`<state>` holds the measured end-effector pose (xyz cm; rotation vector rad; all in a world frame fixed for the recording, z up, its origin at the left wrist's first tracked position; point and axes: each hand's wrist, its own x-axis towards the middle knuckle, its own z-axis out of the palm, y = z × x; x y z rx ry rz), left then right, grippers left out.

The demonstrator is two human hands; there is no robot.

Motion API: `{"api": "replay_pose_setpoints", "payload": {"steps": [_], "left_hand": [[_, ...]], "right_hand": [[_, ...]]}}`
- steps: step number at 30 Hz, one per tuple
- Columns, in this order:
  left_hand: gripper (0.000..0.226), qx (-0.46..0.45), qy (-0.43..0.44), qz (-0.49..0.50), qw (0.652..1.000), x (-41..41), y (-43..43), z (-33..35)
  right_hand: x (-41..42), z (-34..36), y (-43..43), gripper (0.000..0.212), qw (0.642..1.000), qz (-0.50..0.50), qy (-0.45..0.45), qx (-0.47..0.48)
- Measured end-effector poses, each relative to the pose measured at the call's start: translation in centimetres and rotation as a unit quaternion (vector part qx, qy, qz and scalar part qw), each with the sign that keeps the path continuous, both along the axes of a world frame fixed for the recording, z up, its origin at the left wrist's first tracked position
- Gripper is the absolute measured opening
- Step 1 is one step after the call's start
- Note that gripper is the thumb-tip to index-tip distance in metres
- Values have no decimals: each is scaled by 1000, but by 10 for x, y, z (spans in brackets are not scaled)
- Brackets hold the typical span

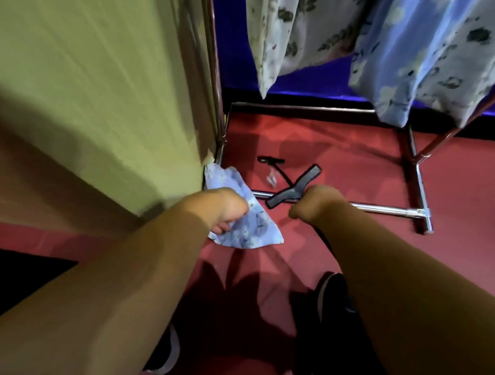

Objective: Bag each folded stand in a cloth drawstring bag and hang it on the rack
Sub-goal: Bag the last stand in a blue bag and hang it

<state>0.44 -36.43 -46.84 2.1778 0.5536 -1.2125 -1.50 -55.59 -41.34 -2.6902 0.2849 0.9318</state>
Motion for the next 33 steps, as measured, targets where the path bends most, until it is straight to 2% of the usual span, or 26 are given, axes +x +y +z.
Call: {"api": "replay_pose_setpoints", "payload": {"steps": [2, 4, 7, 11, 13, 15, 17, 19, 21, 23, 24, 26, 28, 32, 33], "left_hand": [[35, 25, -9, -46, 999, 5, 3, -24], [43, 62, -54, -92, 992, 10, 10, -47], [58, 44, -127, -54, 989, 18, 23, -81], [73, -5, -197, -14, 980, 40, 27, -100], [69, -63, -201, 87, 974, 46, 26, -101], [56, -126, -202, 195, 951, 44, 23, -98], [44, -167, -214, 259, 927, 39, 20, -95], [37, -198, -215, 287, 912, 30, 16, -87], [28, -231, -207, 307, 900, 21, 14, -79], [21, -252, -198, 292, 901, 11, 14, -69], [19, -262, -193, 269, 906, 3, 15, -59], [22, -291, -186, 227, 911, -12, 15, -39], [26, -308, -182, 183, 916, -22, 14, -25], [30, -332, -173, 126, 919, -37, 15, 6], [29, -337, -173, 121, 918, -45, 16, 22]], "right_hand": [[9, -22, 0, 42, 999, -30, 7, 11], [14, -45, -1, 41, 998, -54, 5, 22], [17, -69, 0, 42, 997, -70, 16, 41], [22, -76, 5, 18, 985, -125, 10, 122], [23, -78, 10, 23, 955, -223, 13, 197], [28, -80, 13, 21, 916, -320, 23, 239], [31, -82, 15, 18, 892, -351, 35, 282], [30, -77, 17, 9, 878, -363, 42, 309], [26, -71, 19, 9, 867, -372, 45, 328], [20, -65, 21, 1, 853, -379, 50, 356], [16, -61, 22, 8, 842, -384, 53, 375], [12, -52, 26, 16, 814, -399, 57, 419], [11, -42, 29, 7, 788, -409, 62, 456], [-2, -12, 31, 13, 739, -436, 45, 512], [-11, 1, 32, 12, 746, -430, 31, 507]]}}
